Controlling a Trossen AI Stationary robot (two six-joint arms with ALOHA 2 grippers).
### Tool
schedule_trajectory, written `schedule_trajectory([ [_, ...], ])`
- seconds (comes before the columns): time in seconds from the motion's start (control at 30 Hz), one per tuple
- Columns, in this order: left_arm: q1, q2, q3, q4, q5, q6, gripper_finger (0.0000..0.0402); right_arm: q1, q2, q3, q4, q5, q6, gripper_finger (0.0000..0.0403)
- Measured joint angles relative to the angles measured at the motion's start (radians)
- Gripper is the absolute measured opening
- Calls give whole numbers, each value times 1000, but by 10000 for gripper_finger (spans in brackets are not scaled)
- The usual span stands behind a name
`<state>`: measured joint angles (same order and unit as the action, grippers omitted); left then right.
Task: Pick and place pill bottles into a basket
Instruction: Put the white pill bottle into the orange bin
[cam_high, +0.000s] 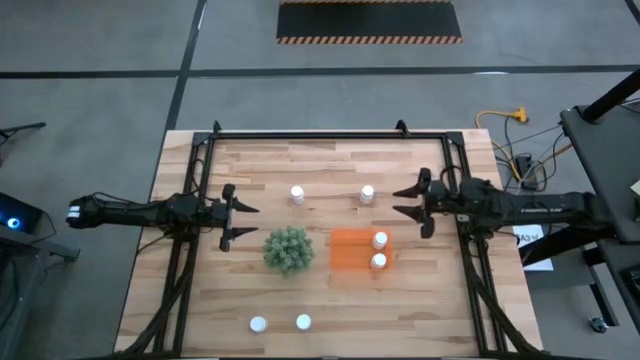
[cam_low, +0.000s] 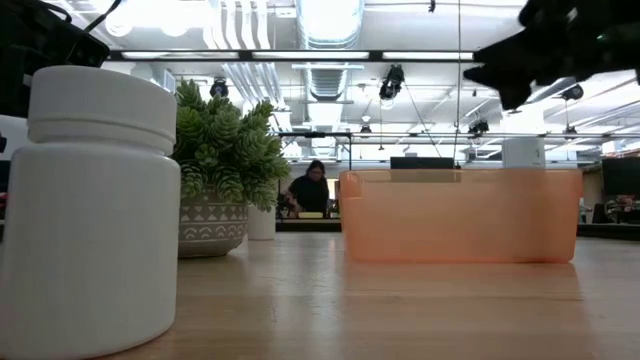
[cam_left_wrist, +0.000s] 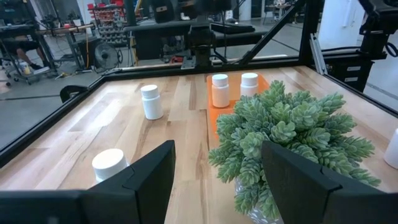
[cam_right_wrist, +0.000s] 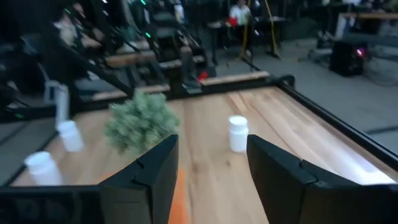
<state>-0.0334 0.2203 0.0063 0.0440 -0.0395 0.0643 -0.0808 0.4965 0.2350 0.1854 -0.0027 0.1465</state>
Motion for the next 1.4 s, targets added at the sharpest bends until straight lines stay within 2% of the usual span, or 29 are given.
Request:
schedule_trajectory([
  [0.1,0,0,0,0,0,0,221,51,-59,-18,-10,21,4,178],
  [0.27,0,0,0,0,0,0,221,167,-129,-46,-7,142,-23,180],
  [0.47,0,0,0,0,0,0,221,255,-227,-46,0,164,-76,176],
  [0.93,0,0,0,0,0,0,221,258,-495,-56,-125,159,-84,175],
  [1.17,0,0,0,-1,0,0,221,258,-488,-83,-52,125,-79,172],
  [1.4,0,0,0,-1,0,0,221,258,-496,-219,133,132,-102,173],
])
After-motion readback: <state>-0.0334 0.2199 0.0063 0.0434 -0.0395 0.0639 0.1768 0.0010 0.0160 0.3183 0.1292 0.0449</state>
